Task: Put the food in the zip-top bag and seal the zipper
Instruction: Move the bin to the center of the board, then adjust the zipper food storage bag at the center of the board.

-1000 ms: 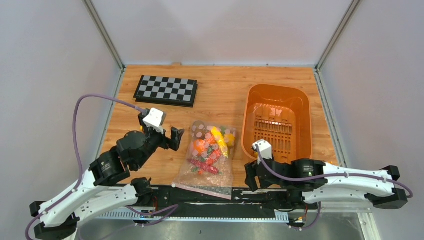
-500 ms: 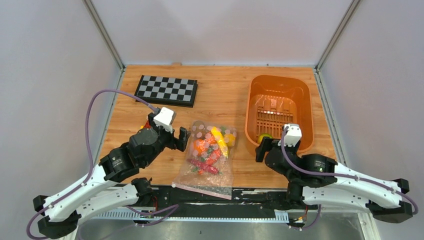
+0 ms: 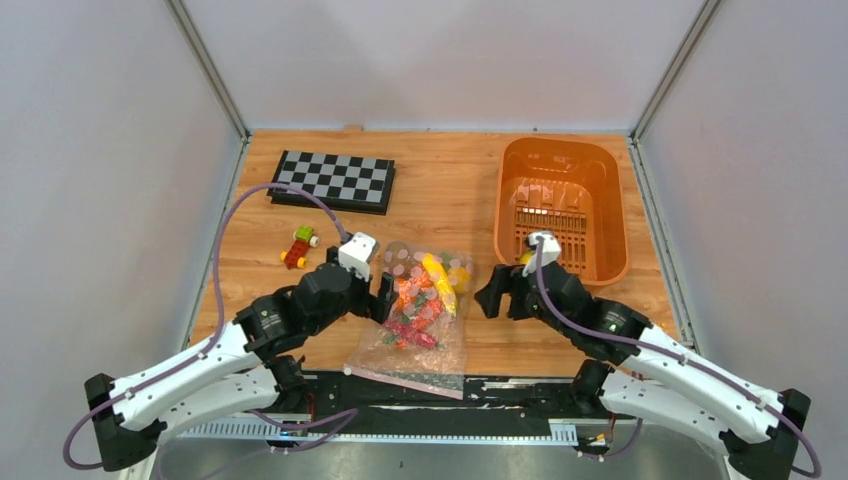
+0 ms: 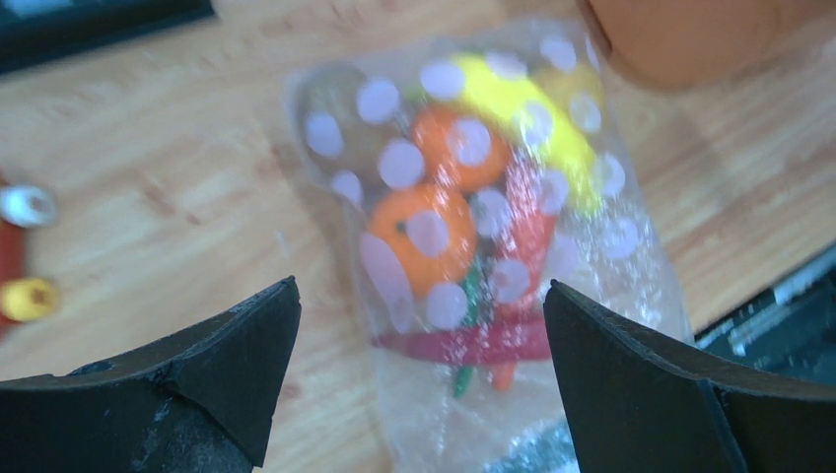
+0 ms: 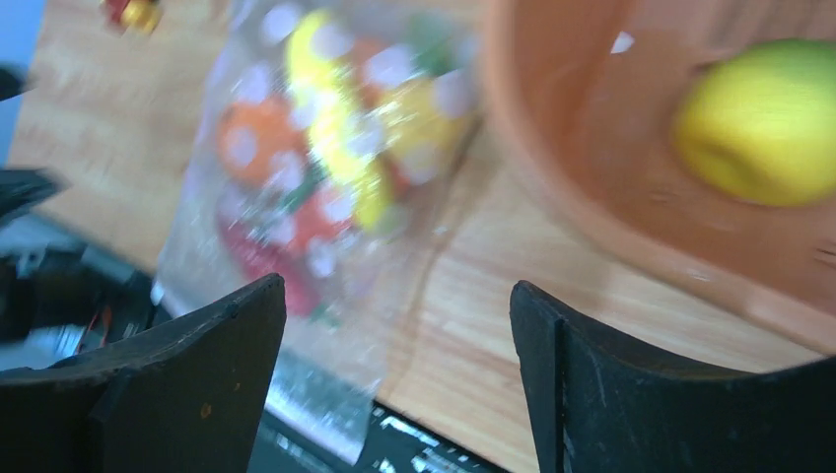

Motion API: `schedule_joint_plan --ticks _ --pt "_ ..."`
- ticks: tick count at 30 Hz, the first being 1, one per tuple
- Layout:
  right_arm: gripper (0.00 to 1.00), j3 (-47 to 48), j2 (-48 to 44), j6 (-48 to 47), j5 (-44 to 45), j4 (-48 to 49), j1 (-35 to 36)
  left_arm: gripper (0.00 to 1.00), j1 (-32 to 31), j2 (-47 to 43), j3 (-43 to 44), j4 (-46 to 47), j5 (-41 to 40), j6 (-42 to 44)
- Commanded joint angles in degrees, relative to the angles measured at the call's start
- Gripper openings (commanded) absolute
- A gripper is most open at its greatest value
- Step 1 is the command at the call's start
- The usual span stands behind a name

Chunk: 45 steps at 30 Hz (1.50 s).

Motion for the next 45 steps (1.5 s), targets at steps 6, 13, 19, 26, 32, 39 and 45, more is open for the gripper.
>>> schedule_joint_plan --ticks 6,13,19,26,32,39,45 --pt "0.90 1.0 16.9 5.9 1.5 5.6 17.6 1.00 0.2 -10.1 -16.2 4.8 5.8 -14.7" --pt "0.95 8.0 33.3 4.3 6.4 8.7 18.7 1.00 0.2 -9.9 -20.3 8.0 11.1 -17.8" --pt "0.97 10.3 40.4 -2.7 2.3 10.7 11.7 1.00 0.2 -6.4 -24.8 17.2 15.0 -19.4" --pt "0.96 16.2 43.6 -13.8 5.1 8.3 10.1 1.00 0.2 -2.4 -22.7 21.3 16.9 -20.0" --pt "0.96 19.9 41.2 -15.5 3.6 4.4 10.1 1.00 0.2 -1.7 -16.1 11.7 9.5 -16.4" --pt "0.97 17.6 26.6 -19.9 -3.8 12.4 10.0 1.00 0.2 -4.6 -10.6 2.9 -6.3 -15.0" --pt "1.00 18.2 20.4 -24.7 6.9 17.3 9.2 1.00 1.1 -4.4 -5.7 5.3 -14.9 -4.8"
